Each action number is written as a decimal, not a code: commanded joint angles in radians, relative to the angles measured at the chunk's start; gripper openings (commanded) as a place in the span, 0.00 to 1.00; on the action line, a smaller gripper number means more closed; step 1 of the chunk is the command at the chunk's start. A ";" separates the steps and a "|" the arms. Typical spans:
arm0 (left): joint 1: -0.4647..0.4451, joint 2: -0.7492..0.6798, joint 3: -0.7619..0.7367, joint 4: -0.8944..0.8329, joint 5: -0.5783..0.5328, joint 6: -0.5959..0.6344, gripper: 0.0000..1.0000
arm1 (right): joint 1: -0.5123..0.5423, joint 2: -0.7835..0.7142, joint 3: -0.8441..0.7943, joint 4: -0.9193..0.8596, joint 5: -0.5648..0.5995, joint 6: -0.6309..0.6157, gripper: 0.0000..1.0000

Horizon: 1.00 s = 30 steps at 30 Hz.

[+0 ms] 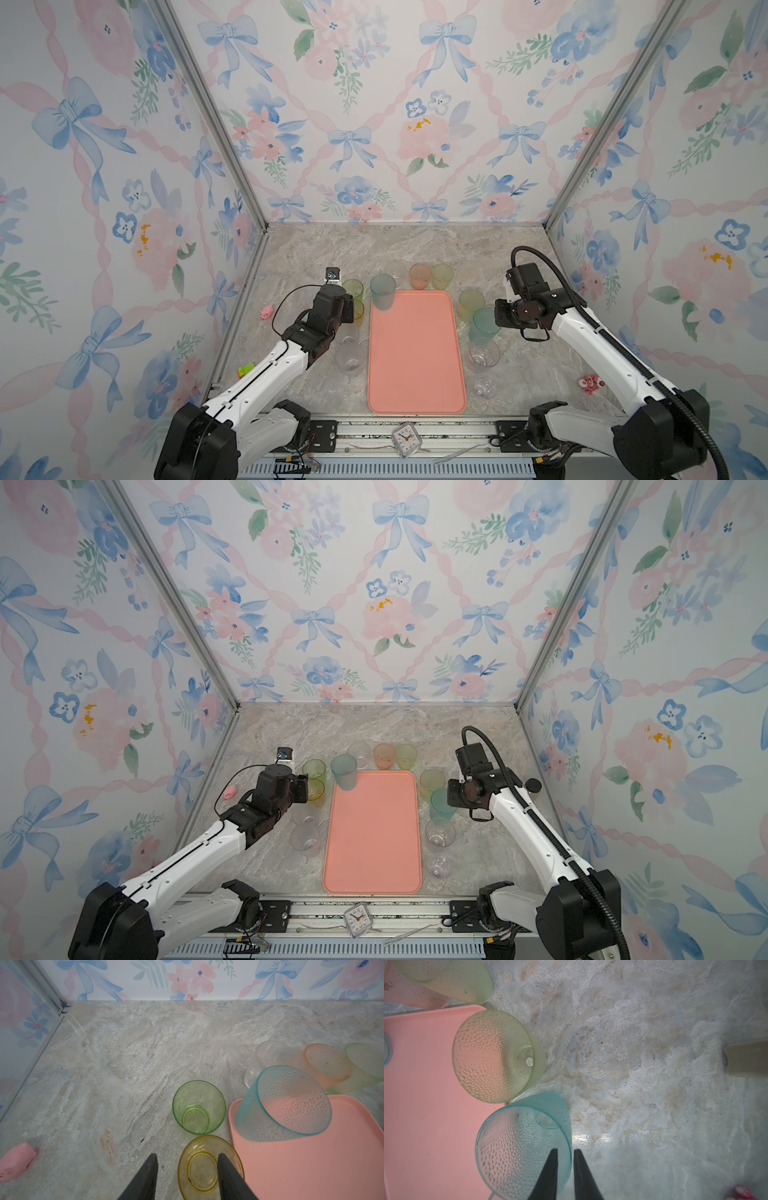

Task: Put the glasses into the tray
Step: 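Move the right gripper to the second teal cup and grasp its rim, then lift the second teal cup with the right gripper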

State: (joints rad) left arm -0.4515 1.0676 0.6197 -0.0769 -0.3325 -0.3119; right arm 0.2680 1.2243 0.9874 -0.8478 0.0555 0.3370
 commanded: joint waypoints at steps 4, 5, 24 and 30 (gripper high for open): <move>-0.004 0.014 0.024 0.011 -0.017 0.005 0.49 | -0.013 0.023 -0.016 0.010 -0.009 -0.005 0.17; -0.004 0.016 0.024 0.011 -0.015 0.006 0.49 | -0.013 0.024 -0.016 0.010 -0.008 -0.006 0.17; -0.004 0.029 0.021 0.014 -0.013 0.008 0.48 | -0.017 0.076 -0.029 0.033 -0.020 -0.008 0.12; -0.005 0.031 0.020 0.016 -0.016 0.010 0.48 | -0.016 0.076 -0.024 0.023 -0.019 -0.013 0.08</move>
State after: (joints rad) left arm -0.4515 1.0904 0.6209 -0.0761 -0.3328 -0.3115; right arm 0.2615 1.2907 0.9726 -0.8173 0.0483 0.3294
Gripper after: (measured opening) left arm 0.484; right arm 0.087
